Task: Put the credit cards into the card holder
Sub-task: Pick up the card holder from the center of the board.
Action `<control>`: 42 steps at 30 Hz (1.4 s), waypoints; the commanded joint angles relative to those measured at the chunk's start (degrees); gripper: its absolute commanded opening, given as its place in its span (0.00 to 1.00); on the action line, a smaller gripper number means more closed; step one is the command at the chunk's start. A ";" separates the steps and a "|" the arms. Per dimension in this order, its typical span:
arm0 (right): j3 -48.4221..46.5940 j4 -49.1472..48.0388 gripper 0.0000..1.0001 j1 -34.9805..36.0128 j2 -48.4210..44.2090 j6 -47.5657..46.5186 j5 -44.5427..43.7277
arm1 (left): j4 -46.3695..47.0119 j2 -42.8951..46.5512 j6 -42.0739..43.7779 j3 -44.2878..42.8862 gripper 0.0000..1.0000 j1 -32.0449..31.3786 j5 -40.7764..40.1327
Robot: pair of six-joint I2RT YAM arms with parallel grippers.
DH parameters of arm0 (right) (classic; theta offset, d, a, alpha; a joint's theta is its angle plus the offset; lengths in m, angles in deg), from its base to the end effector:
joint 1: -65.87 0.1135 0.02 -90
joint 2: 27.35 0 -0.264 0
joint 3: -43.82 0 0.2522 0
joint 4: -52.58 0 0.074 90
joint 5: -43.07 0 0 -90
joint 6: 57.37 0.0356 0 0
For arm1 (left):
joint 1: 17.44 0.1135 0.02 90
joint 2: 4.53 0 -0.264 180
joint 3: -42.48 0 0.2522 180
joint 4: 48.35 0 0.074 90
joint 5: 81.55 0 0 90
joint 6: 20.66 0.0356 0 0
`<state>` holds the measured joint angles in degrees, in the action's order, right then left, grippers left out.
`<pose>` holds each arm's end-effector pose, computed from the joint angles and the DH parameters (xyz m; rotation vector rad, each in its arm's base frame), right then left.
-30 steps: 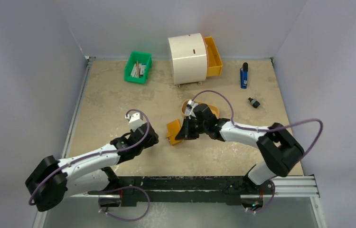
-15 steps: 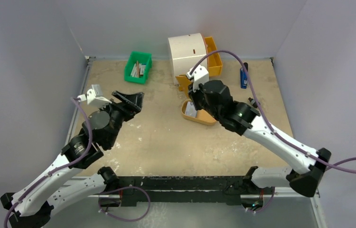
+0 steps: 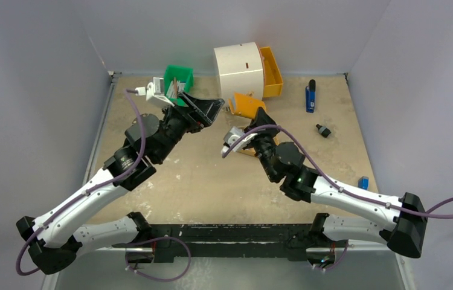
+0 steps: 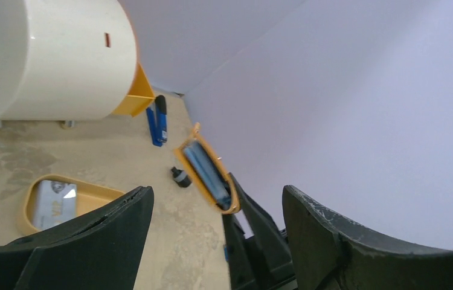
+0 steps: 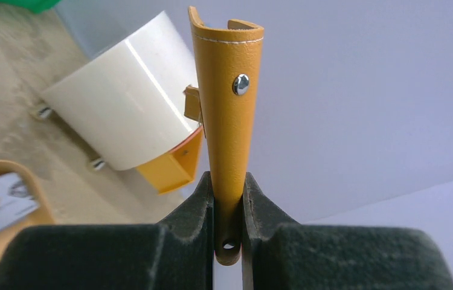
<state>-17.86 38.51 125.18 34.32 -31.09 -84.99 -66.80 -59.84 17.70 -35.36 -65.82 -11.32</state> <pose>0.1444 0.2002 0.3707 -0.8531 1.1053 -0.5031 0.1484 -0.1489 0.4349 -0.3420 1.5781 -1.1281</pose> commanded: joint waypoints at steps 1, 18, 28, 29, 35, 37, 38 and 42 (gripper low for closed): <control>2.67 -26.38 0.00 2.60 -0.82 -25.02 0.85 | 5.06 -0.88 -1.44 -6.17 0.78 0.19 7.32; 0.11 -29.95 0.00 8.07 3.18 -35.30 2.34 | -7.33 -4.15 -3.30 -10.44 0.82 0.17 8.68; -0.56 -30.52 0.00 8.62 3.77 -36.30 2.47 | -9.49 -6.55 -6.24 -11.85 0.75 0.19 10.02; -0.44 -30.52 0.00 8.63 3.74 -36.30 2.41 | -9.49 -6.84 -6.42 -11.93 0.71 0.18 10.16; -0.23 -30.58 0.00 8.63 3.50 -36.30 2.47 | -7.14 -7.68 -8.30 -11.00 0.52 0.18 11.82; -0.16 -30.71 0.00 8.63 3.54 -36.30 2.47 | -6.33 -7.92 -8.66 -10.73 0.46 0.18 12.45; -0.16 -30.78 0.00 8.63 3.47 -36.30 2.47 | -6.01 -8.00 -8.80 -10.58 0.42 0.19 12.69; 0.15 -30.72 0.00 8.72 3.30 -36.23 2.30 | -5.52 -8.08 -8.92 -10.18 0.18 0.16 13.33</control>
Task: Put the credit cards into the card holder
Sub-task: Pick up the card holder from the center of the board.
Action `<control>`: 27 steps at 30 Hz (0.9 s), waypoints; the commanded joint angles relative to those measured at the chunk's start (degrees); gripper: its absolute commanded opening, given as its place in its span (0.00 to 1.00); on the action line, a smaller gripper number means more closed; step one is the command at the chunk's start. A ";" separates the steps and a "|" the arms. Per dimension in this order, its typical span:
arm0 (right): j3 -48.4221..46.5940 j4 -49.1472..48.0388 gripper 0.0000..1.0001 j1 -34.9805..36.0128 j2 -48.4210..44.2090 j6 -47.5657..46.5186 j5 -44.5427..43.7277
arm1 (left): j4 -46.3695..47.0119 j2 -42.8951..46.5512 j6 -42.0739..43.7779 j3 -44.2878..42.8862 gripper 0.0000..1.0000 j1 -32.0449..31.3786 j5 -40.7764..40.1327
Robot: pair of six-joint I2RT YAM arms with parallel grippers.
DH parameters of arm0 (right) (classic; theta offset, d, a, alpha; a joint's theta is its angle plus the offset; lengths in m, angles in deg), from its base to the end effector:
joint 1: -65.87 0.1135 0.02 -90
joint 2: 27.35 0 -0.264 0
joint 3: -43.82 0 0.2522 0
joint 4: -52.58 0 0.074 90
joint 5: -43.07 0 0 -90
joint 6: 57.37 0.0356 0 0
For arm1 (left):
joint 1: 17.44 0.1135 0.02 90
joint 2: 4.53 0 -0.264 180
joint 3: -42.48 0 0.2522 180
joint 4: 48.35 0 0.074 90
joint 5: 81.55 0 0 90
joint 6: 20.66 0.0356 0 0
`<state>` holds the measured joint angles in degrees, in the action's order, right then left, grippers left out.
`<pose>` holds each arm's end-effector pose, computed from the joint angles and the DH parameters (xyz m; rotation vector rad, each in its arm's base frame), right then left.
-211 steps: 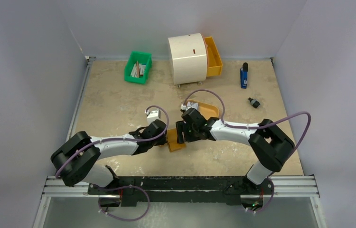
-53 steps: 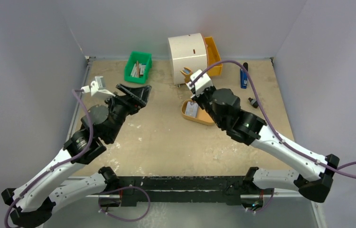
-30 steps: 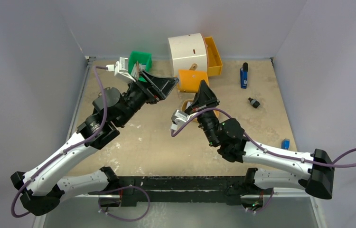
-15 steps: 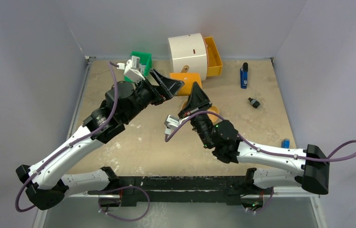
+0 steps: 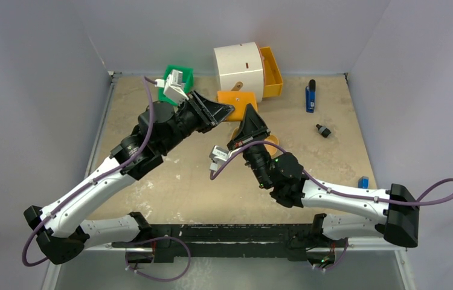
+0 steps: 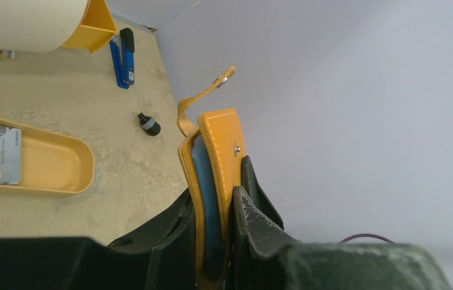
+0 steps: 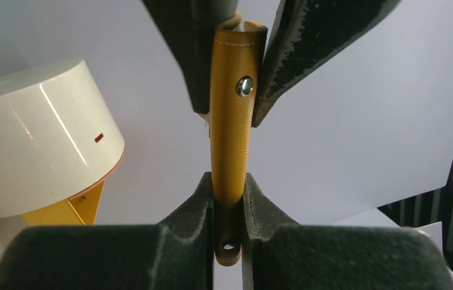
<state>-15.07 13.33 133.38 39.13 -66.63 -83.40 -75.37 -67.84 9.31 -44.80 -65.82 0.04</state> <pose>0.1159 0.2247 0.3761 -0.9340 0.7081 -0.8145 0.1639 -0.1767 0.4460 -0.3065 1.7719 -1.3024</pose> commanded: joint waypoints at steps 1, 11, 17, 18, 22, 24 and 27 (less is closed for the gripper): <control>-2.56 -5.59 0.00 0.50 -1.51 -0.61 0.62 | 3.16 0.00 -0.48 -0.45 0.09 0.15 1.90; -10.77 13.68 0.84 6.40 -1.06 12.62 -9.69 | 1.77 6.70 4.88 1.90 0.00 0.22 -9.02; -26.21 61.16 0.93 2.82 -3.24 66.61 8.66 | -8.05 12.53 21.30 -1.45 0.00 0.29 -13.90; -26.15 63.14 0.93 1.11 -5.17 71.48 13.24 | -10.05 13.30 24.03 -2.09 0.00 0.30 -12.80; -23.15 63.63 0.93 -7.82 -12.25 88.09 34.63 | -16.71 15.49 33.85 -4.37 0.00 0.27 -3.30; -20.89 61.26 0.94 -12.33 -15.07 95.62 44.69 | -17.55 17.27 37.12 -4.76 0.00 0.30 3.55; -18.24 54.95 0.94 -18.77 -17.83 107.67 57.44 | -15.95 19.95 41.21 -4.87 0.00 0.27 12.70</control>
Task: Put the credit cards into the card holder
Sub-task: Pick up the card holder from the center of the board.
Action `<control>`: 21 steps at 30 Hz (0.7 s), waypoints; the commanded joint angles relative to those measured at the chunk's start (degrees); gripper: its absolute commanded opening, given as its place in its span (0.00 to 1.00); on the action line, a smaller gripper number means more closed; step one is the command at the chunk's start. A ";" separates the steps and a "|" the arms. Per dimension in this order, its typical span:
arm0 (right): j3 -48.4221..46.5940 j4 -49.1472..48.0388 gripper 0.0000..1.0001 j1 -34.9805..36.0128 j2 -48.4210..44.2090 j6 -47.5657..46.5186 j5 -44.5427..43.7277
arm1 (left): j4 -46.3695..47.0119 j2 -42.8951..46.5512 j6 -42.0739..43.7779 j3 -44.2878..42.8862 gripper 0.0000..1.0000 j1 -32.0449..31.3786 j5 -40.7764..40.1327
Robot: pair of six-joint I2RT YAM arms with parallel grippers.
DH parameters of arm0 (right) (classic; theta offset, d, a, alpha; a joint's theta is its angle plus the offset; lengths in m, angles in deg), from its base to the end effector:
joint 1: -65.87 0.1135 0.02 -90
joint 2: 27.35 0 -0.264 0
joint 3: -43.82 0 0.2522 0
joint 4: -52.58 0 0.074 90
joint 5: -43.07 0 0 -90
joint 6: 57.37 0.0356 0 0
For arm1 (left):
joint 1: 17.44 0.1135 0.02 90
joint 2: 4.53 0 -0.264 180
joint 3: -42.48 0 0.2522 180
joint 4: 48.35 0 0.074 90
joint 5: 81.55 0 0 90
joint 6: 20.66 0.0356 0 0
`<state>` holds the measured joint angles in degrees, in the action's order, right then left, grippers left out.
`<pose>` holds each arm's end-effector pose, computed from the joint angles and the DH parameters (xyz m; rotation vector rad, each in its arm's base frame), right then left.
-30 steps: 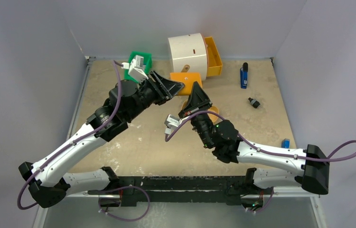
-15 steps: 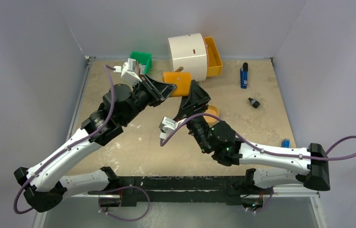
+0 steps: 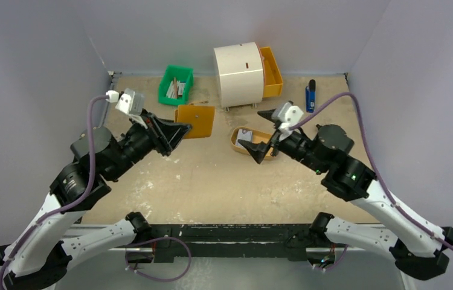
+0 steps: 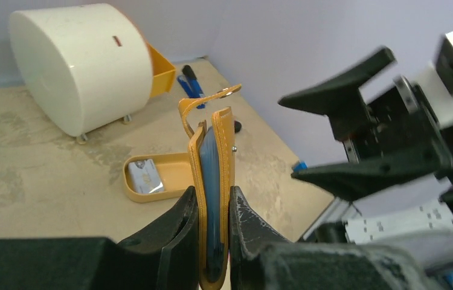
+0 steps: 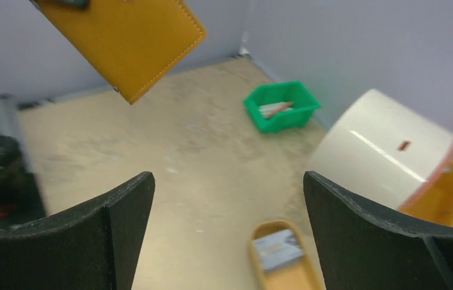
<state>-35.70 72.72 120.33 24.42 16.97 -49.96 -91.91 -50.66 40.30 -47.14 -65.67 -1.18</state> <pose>0.1110 0.1522 0.4528 -0.8015 1.2187 0.5169 0.0904 -0.0923 0.4773 0.1376 1.6432 -0.9165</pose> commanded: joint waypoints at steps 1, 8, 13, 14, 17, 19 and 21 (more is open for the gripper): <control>3.18 -7.37 0.94 -7.02 -3.84 27.87 27.30 | 1.28 3.52 11.60 -2.70 0.00 0.11 16.34; 2.12 -22.64 0.99 -8.67 -0.59 45.77 45.48 | 3.15 2.62 13.27 -6.67 0.00 0.09 31.10; -0.74 -25.19 0.99 -8.67 1.74 49.00 48.92 | 3.00 -0.07 13.13 -8.44 0.00 0.09 36.75; -1.34 -25.12 0.99 -8.67 2.28 49.13 49.58 | 3.04 -0.55 13.05 -8.65 0.00 0.08 37.37; -1.29 -28.71 0.96 -8.67 3.53 52.21 51.23 | 4.64 -1.64 12.18 -8.58 0.00 0.08 39.42; -1.23 -31.73 0.93 -8.67 4.52 54.18 52.61 | 5.40 -2.42 12.06 -8.52 0.00 0.06 40.08; -1.08 -34.46 0.90 -8.67 5.23 56.10 52.96 | 5.94 -2.85 12.22 -8.56 0.00 0.06 40.41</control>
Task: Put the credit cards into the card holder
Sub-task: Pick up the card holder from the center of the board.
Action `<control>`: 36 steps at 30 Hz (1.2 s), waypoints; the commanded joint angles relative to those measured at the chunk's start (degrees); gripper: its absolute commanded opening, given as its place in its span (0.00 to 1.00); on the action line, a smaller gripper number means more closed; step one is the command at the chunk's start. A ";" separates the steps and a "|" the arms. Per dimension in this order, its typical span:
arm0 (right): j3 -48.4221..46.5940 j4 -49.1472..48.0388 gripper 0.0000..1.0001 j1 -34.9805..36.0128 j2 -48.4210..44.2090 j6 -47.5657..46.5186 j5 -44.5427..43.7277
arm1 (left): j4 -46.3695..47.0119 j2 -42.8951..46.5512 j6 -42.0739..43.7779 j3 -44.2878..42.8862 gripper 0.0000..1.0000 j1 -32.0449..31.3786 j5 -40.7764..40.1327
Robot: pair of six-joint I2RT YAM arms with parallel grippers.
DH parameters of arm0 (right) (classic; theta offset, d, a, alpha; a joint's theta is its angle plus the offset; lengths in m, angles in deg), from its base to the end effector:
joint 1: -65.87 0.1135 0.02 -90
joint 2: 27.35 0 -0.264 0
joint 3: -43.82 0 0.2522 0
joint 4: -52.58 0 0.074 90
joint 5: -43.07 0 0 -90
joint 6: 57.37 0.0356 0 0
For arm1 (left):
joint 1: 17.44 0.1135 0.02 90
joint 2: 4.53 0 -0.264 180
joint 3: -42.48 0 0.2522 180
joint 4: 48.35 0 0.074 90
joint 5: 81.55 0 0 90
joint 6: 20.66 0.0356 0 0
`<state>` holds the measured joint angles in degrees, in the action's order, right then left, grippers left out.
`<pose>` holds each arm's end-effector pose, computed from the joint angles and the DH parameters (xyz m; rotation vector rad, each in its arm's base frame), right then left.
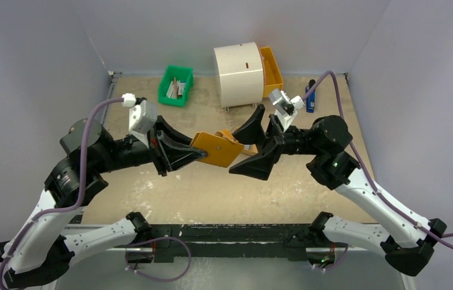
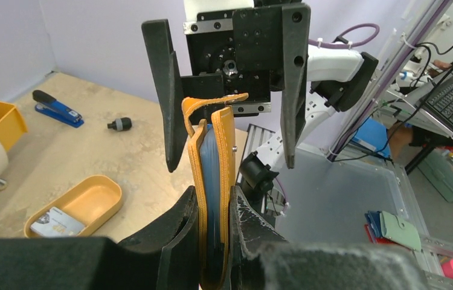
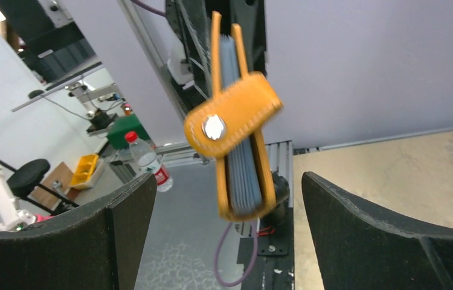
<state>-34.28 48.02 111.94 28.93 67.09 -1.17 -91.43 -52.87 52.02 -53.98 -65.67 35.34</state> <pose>0.1177 0.1589 0.4707 -0.9280 1.1045 1.6269 0.0667 -0.0989 0.5078 0.8166 1.4094 -1.2485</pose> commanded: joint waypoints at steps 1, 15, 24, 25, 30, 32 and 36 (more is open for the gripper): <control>-2.39 -10.88 0.88 -0.27 1.05 6.76 4.04 | 5.84 -0.86 0.53 -1.68 0.00 0.12 4.13; -1.31 -14.84 0.33 -0.27 3.05 9.89 3.33 | 6.67 -2.11 1.40 -1.62 0.00 0.10 5.10; 1.22 -19.28 0.00 -0.27 0.61 11.40 -3.44 | 9.35 -0.05 -3.20 0.70 0.62 0.15 -7.03; 2.13 -19.74 0.00 -0.27 -0.37 10.80 -7.62 | 12.08 1.22 -5.43 3.20 0.66 0.13 -9.70; 6.02 -27.13 0.00 -0.27 -2.75 11.68 -20.25 | 34.15 7.67 -19.80 18.17 0.73 0.07 -18.29; 7.40 -31.14 0.00 -0.27 -2.33 13.39 -23.36 | 41.50 8.14 -23.98 22.34 0.75 0.15 -19.27; 9.31 -38.29 0.00 -0.27 -0.62 17.52 -28.23 | 51.10 6.01 -29.38 26.20 0.77 0.11 -19.52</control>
<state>-26.02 22.55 111.65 27.37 79.98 -20.14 -57.49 -44.63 32.08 -30.48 -65.65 19.47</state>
